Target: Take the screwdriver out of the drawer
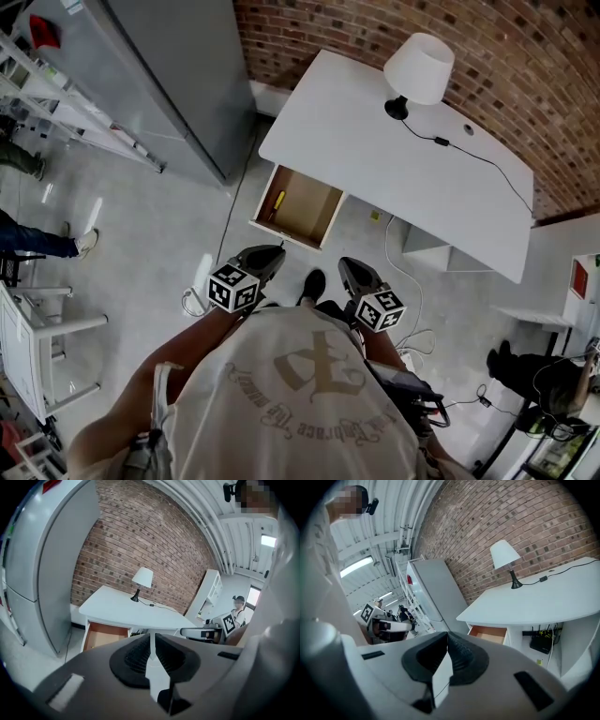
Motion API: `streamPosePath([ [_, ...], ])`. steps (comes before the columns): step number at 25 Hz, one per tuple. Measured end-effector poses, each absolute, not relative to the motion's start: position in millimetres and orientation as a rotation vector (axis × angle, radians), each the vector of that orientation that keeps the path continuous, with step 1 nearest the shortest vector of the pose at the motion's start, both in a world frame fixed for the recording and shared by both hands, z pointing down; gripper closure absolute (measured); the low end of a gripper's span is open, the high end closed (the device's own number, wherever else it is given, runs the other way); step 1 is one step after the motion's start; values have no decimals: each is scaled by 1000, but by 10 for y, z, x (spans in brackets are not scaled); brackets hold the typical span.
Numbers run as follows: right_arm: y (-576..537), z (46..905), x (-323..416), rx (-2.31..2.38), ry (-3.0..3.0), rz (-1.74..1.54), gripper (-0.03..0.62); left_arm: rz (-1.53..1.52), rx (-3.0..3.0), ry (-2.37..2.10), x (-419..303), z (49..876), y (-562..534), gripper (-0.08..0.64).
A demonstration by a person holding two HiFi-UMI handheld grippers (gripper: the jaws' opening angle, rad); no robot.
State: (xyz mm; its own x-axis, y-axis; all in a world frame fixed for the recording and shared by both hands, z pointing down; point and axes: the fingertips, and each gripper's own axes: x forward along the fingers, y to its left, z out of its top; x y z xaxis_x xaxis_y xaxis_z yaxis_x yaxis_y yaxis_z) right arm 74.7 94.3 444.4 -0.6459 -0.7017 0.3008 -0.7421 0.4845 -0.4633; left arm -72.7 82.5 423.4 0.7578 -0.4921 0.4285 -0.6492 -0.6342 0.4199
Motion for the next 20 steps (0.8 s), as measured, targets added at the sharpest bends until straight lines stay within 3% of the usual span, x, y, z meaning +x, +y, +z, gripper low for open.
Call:
streamPosePath([
  [9, 431, 4545, 965, 1167, -2680, 925, 586, 409, 2337, -933, -511, 4279, 456, 525],
  [20, 31, 4587, 993, 987, -2716, 925, 586, 366, 2223, -1157, -754, 4231, 116, 526],
])
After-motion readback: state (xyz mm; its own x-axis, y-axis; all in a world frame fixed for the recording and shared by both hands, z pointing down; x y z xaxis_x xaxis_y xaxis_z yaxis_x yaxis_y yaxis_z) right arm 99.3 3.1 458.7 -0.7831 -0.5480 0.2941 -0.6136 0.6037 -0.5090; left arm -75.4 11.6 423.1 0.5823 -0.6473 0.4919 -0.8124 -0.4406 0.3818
